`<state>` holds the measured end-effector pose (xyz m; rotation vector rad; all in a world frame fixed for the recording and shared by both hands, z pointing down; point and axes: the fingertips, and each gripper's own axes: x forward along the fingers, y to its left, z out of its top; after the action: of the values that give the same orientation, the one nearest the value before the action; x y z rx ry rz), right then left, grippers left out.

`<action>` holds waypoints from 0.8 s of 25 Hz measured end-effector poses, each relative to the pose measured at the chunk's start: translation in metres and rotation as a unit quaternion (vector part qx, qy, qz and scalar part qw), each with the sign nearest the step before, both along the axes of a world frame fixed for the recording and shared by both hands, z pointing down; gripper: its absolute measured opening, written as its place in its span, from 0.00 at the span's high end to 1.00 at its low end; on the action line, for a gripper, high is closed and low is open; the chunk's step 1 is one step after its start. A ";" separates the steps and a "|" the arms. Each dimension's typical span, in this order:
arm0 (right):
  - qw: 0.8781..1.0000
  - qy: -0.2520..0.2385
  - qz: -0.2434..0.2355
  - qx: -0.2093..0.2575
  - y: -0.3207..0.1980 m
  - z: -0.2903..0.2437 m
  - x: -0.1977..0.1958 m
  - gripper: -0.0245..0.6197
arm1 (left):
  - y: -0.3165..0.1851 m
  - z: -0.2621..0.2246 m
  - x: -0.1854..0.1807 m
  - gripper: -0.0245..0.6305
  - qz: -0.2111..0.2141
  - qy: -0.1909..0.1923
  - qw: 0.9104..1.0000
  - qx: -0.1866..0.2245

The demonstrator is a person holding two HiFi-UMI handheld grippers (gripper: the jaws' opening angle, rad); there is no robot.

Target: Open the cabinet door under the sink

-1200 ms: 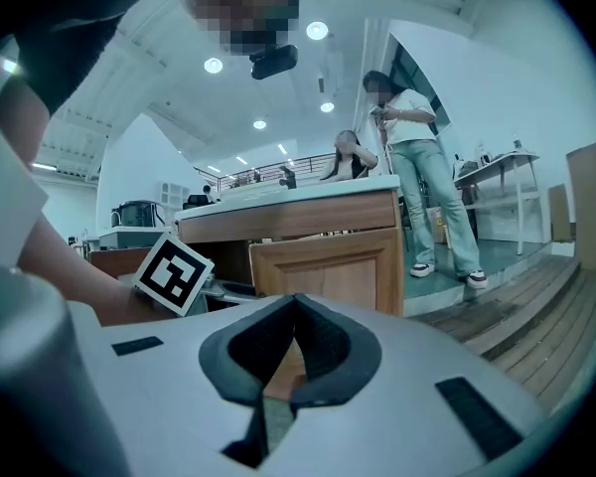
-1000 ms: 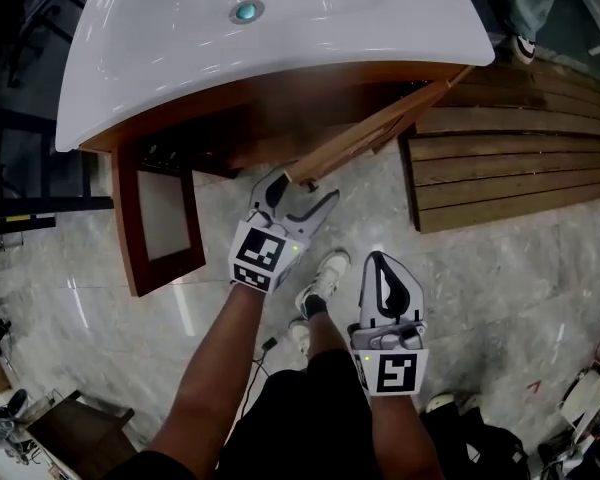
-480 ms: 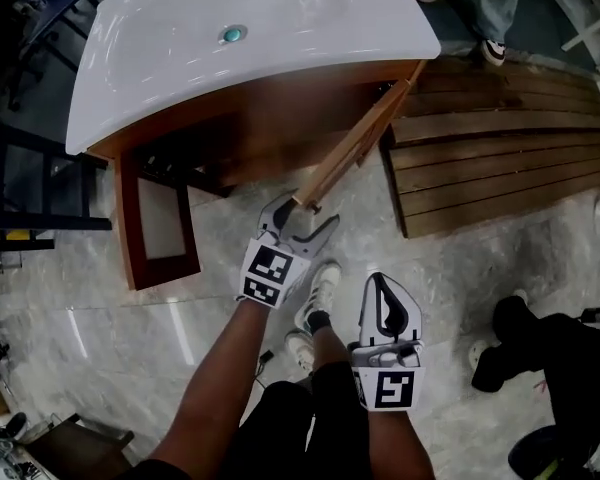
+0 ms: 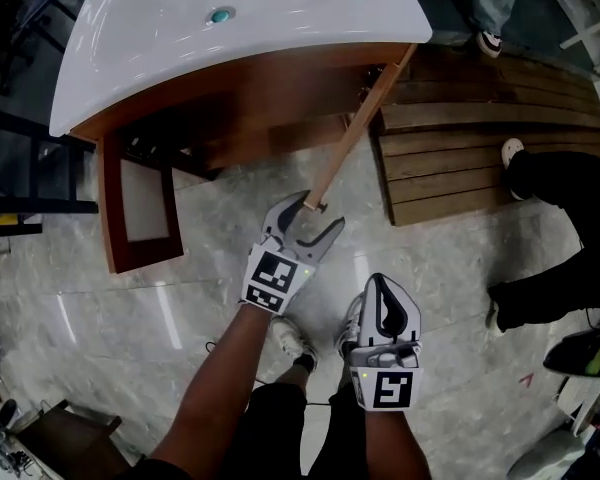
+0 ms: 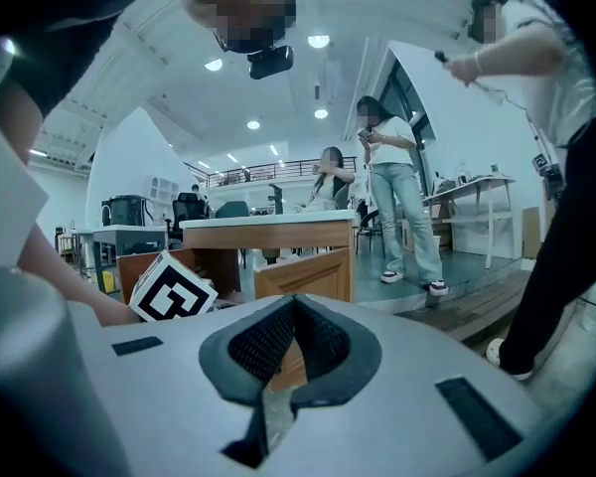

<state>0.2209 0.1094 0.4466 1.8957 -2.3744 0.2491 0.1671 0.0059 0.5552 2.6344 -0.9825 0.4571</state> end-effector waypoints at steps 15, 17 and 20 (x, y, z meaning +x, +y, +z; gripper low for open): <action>1.000 0.009 -0.022 -0.004 -0.006 0.009 0.057 0.93 | 0.030 0.004 0.061 0.55 0.002 0.009 1.000 -0.013; 1.000 0.011 -0.023 -0.002 -0.004 0.009 0.063 0.93 | 0.034 0.004 0.075 0.55 0.006 0.013 1.000 -0.012; 1.000 0.008 -0.019 -0.005 -0.002 0.009 0.072 0.93 | 0.039 -0.001 0.098 0.56 0.019 0.019 1.000 -0.003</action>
<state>0.2931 0.1072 0.4557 1.8397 -2.3903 0.2412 0.2650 0.0453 0.5540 2.6498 -0.9203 0.4170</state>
